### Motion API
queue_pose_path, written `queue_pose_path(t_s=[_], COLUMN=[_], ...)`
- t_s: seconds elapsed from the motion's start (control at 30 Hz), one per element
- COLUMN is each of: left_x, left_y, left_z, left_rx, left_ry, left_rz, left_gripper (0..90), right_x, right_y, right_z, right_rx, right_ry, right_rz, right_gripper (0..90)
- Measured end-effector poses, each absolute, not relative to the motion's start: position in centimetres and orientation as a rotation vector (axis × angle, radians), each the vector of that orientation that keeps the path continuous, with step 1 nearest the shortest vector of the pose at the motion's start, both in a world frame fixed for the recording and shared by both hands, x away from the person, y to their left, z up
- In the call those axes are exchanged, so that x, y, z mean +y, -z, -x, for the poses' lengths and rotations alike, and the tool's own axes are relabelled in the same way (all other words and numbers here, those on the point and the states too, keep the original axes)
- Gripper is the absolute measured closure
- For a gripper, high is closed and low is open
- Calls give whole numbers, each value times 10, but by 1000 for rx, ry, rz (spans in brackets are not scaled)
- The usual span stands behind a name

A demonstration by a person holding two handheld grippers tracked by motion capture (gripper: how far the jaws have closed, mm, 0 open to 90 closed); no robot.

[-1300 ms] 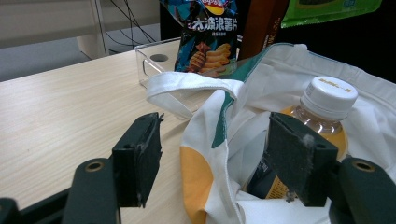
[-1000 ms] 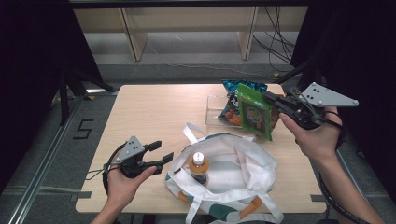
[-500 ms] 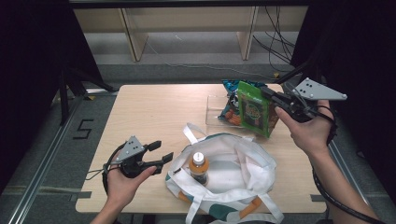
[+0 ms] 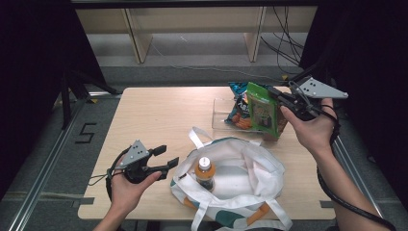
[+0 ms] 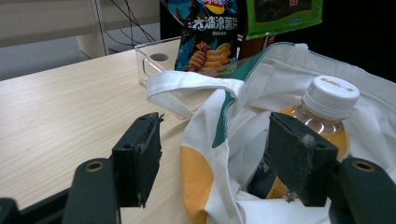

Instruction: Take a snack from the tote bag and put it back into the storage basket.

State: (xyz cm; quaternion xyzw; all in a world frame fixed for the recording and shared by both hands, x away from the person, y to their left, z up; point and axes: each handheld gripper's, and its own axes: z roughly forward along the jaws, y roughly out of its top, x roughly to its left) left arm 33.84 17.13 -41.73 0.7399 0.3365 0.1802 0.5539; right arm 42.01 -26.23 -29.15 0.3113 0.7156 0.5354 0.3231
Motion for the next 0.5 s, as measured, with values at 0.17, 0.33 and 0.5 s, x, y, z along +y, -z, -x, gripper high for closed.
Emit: queue_pose_path(t_s=[0.17,0.33,0.5], left_x=[172,172,172], left_y=[418,418,418], left_z=[-338,-338,-339], left_rx=[799,800,799], left_ry=[-424,-425,-424], left_rz=[-1750,-1749,-1751], left_gripper=[349,349,349], right_x=[-261,-260,-259], right_y=[296,298,298], right_z=[-428,-433,-436], right_rx=[1884,1860,1860], right_ry=[-1399,-1388,-1388], right_rz=[-824,-824,-817], right_gripper=[900,900,900])
